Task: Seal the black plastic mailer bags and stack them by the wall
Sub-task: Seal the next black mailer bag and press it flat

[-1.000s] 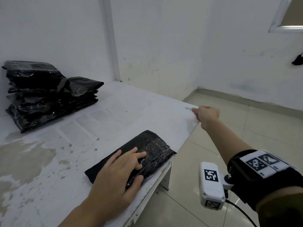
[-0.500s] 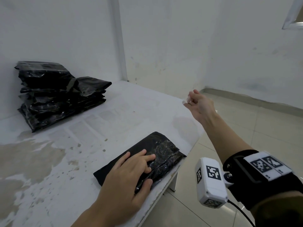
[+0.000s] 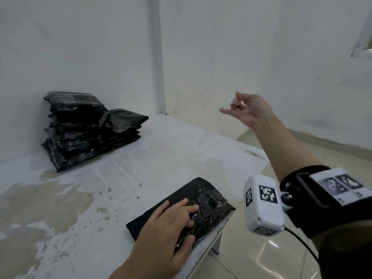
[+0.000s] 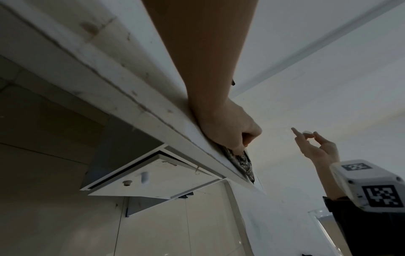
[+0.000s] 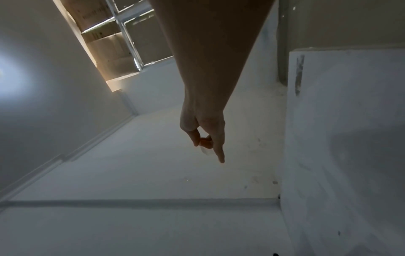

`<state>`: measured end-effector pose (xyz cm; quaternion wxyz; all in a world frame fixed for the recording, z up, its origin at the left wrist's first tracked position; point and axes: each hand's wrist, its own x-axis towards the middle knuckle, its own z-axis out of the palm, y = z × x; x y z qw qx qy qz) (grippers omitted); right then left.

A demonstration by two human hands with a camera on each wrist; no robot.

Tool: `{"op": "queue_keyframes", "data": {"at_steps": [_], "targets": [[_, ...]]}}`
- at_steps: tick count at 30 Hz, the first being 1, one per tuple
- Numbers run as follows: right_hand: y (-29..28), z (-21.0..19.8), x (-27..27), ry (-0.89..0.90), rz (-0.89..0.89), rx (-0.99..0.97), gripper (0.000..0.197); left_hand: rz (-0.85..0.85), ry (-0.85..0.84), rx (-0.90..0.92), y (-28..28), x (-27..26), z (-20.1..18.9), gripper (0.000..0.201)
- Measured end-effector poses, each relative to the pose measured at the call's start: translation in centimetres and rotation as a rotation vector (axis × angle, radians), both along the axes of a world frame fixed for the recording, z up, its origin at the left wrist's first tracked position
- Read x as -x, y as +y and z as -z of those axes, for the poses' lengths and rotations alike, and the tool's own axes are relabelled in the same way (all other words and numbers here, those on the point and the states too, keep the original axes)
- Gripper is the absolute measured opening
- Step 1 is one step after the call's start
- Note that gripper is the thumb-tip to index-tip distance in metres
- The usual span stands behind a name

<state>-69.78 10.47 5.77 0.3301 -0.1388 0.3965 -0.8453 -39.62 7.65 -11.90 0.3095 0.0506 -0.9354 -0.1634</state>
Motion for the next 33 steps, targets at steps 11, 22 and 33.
{"op": "queue_keyframes", "data": {"at_steps": [11,22,33], "targets": [[2.3,-2.0,-7.4,0.093,-0.337,0.018,0.01,0.06,-0.335,0.023,-1.2,-3.8,-2.7,0.017],[2.3,-2.7,-15.0,0.205,-0.598,-0.006,0.016,-0.18,-0.201,0.032,-1.1,-8.9,-2.6,0.021],[3.4,-2.0,-18.8,0.289,-0.772,-0.038,0.012,-0.401,-0.054,-1.452,-2.7,-7.7,-7.6,0.06]]}}
